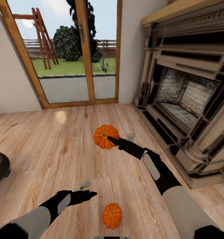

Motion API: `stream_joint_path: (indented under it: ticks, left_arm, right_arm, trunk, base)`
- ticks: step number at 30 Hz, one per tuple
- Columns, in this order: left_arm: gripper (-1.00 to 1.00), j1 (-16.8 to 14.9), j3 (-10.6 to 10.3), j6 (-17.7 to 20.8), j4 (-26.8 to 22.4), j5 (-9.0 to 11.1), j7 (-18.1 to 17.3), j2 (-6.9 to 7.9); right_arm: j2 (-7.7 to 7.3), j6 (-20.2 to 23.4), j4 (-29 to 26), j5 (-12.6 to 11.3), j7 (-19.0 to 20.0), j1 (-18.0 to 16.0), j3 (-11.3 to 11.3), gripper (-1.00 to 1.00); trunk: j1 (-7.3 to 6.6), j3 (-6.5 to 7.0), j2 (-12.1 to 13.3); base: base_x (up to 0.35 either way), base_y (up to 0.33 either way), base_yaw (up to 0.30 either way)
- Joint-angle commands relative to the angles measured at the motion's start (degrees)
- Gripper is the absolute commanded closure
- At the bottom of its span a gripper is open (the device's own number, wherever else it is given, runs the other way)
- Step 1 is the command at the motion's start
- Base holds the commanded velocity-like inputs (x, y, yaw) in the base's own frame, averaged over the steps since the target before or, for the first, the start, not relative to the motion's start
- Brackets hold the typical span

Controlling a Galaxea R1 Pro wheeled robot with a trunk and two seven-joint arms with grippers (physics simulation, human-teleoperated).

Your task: Place each of the two pumpkins and all three candles from the living room inside a cabinet in the living room (use any cabinet), then make sure every cabinet is closed, and position the cauldron so it is next to a table in the living room.

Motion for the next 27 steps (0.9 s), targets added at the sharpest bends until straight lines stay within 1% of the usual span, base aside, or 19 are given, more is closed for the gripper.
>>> stream_joint_path:
  ticks: [1, 4, 5, 6, 7, 10, 12, 16, 18, 21, 24, 27]
  left_arm:
    - [-1.00, 0.01, -0.05, -0.02, 0.15, -0.04, 0.01, 0.07]
    - [-1.00, 0.03, -0.20, -0.03, 0.27, -0.13, -0.02, 0.33]
    - [-1.00, 0.03, -0.24, -0.05, 0.27, -0.14, -0.06, 0.59]
    - [-1.00, 0.03, -0.28, -0.09, 0.20, -0.15, -0.13, 1.46]
    - [-1.00, 0.03, -0.32, -0.11, 0.16, -0.13, -0.16, 1.83]
    - [-1.00, 0.03, -0.69, -0.12, -0.12, -0.10, -1.25, 2.34]
    - [-1.00, 0.03, -2.24, -0.12, -0.18, -0.15, -4.11, 2.49]
    - [-1.00, 0.03, -6.37, -0.74, -0.21, -0.24, -10.37, 2.76]
    - [-1.00, 0.03, -7.53, -1.50, -0.23, -0.25, -12.25, 2.82]
    - [-1.00, 0.03, -8.26, -2.97, -0.29, -0.26, -13.49, 2.95]
    - [-1.00, 0.03, -8.56, -3.34, -0.35, -0.26, -13.68, 3.50]
    - [-1.00, 0.03, -8.80, -3.43, -0.30, -0.26, -13.56, 3.70]
  right_arm:
    - [0.03, 0.01, -0.03, -0.15, -0.05, 0.03, -0.01, 1.00]
    - [0.05, 0.00, -0.04, -0.16, -0.04, 0.05, -0.01, 1.00]
    - [0.05, 0.00, -0.04, -0.17, -0.05, 0.06, -0.01, 1.00]
    - [0.05, 0.02, -0.04, -0.18, -0.03, 0.08, -0.01, 1.00]
    - [0.05, 0.03, -0.04, -0.18, -0.02, 0.08, -0.01, 1.00]
    - [0.05, 0.01, -0.05, -0.18, 0.03, 0.08, -0.01, 1.00]
    - [0.05, 0.00, -0.05, -0.18, 0.03, 0.14, -0.01, 1.00]
    - [0.00, 0.00, -0.08, -0.18, 0.04, 0.17, -0.01, 1.00]
    - [-0.02, 0.05, -0.14, -0.23, 0.04, 0.17, -0.05, 1.00]
    - [-0.08, 0.08, -0.30, -0.26, 0.15, 0.17, -0.09, 1.00]
    - [-0.11, 0.08, -0.78, -0.27, 0.20, 0.25, -0.10, 1.00]
    - [-0.08, 0.08, -0.95, -0.27, 0.21, 0.32, -0.10, 1.00]
  trunk:
    - [0.22, -0.18, -0.42]
    - [0.88, -0.72, -1.62]
    - [1.10, -0.90, -2.02]
    - [1.32, -1.08, -2.42]
    - [1.54, -1.26, -2.82]
    - [2.20, -1.80, -4.03]
    - [2.40, -2.21, -4.34]
    - [2.50, -3.10, -4.40]
    - [2.55, -3.54, -4.42]
    - [2.63, -4.20, -4.46]
    - [2.71, -4.87, -4.50]
    - [2.78, -5.53, -4.54]
  base:
    - [0.000, 0.000, 0.000]
    - [0.000, 0.000, 0.000]
    - [0.000, 0.000, 0.000]
    - [0.000, 0.000, 0.000]
    - [0.000, 0.000, 0.000]
    - [0.000, 0.000, 0.000]
    - [0.000, 0.000, 0.000]
    - [0.000, 0.000, 0.000]
    - [0.000, 0.000, 0.000]
    - [0.000, 0.000, 0.000]
    - [0.000, 0.000, 0.000]
    - [0.000, 0.000, 0.000]
